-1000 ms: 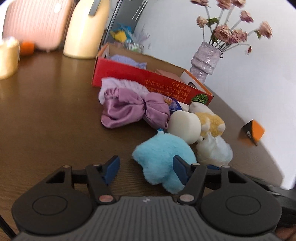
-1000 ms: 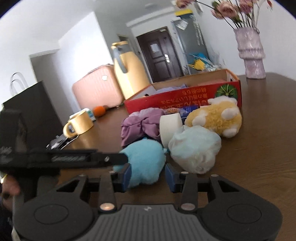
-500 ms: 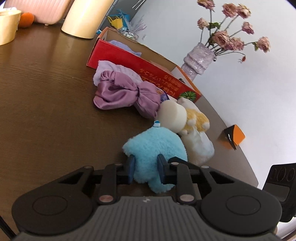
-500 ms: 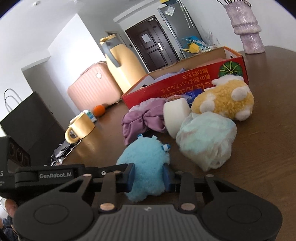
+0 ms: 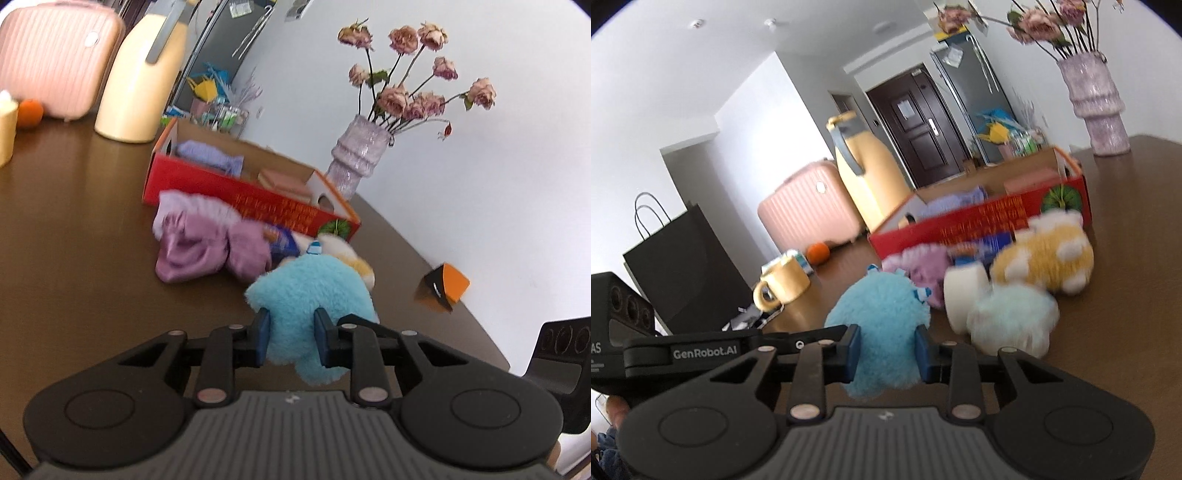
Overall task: Organize soft objects
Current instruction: 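Carry the blue plush with the left tool into the red box, then open the left tool to release the blue plush and withdraw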
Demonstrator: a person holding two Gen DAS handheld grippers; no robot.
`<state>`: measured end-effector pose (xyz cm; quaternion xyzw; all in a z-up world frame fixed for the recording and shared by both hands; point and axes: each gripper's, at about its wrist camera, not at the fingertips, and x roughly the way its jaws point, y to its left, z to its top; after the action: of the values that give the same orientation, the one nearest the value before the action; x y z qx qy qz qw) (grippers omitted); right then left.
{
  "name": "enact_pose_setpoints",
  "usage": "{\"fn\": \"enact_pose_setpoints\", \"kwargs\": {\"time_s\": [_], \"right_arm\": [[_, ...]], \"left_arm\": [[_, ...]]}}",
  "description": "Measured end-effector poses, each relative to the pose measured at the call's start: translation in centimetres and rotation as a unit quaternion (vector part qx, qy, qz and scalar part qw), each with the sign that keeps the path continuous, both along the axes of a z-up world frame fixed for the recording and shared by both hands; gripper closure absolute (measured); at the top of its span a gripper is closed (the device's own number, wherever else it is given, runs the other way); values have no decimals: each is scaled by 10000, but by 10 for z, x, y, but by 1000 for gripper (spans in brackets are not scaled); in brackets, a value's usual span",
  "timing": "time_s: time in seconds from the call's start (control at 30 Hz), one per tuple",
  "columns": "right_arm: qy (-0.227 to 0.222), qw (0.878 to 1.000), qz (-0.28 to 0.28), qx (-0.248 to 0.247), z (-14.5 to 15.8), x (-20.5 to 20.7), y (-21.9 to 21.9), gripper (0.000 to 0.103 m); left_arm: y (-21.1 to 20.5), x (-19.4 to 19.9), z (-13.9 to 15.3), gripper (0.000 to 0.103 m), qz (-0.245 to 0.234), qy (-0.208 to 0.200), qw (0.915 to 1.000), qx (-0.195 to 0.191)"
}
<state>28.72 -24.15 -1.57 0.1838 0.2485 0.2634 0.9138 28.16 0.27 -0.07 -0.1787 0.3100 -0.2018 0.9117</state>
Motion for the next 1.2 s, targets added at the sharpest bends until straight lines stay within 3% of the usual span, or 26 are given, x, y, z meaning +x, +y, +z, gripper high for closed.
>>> {"fn": "enact_pose_setpoints", "kwargs": {"time_s": [0.17, 0.37, 0.5, 0.67, 0.77, 0.93, 1.07, 1.2], "right_arm": [[-59, 10000, 4, 57, 18, 43, -2, 73], [-46, 9997, 207, -121, 55, 153, 8, 73], [610, 9975, 323, -169, 57, 253, 25, 73], [1829, 9823, 393, -71, 24, 353, 45, 74], [2090, 9765, 443, -277, 6, 371, 63, 74], [2182, 9729, 500, -570, -8, 379, 81, 78], [2080, 9751, 353, -685, -6, 376, 77, 78], [1698, 9820, 187, -802, 23, 353, 55, 77]], "left_arm": [[-5, 34, 18, 78, 32, -208, 9997, 147], [0, 127, 54, 78, 60, -387, 9989, 264], [10, 214, 56, 78, 278, 40, 9986, 448], [25, 312, 29, 78, 389, 949, 9923, 696], [28, 337, 16, 77, 480, 1157, 9872, 984], [25, 335, 5, 75, 496, 787, 9774, 1899], [31, 329, 11, 68, 577, 720, 9786, 1839], [31, 308, 27, 58, 613, 451, 9772, 1983]]}}
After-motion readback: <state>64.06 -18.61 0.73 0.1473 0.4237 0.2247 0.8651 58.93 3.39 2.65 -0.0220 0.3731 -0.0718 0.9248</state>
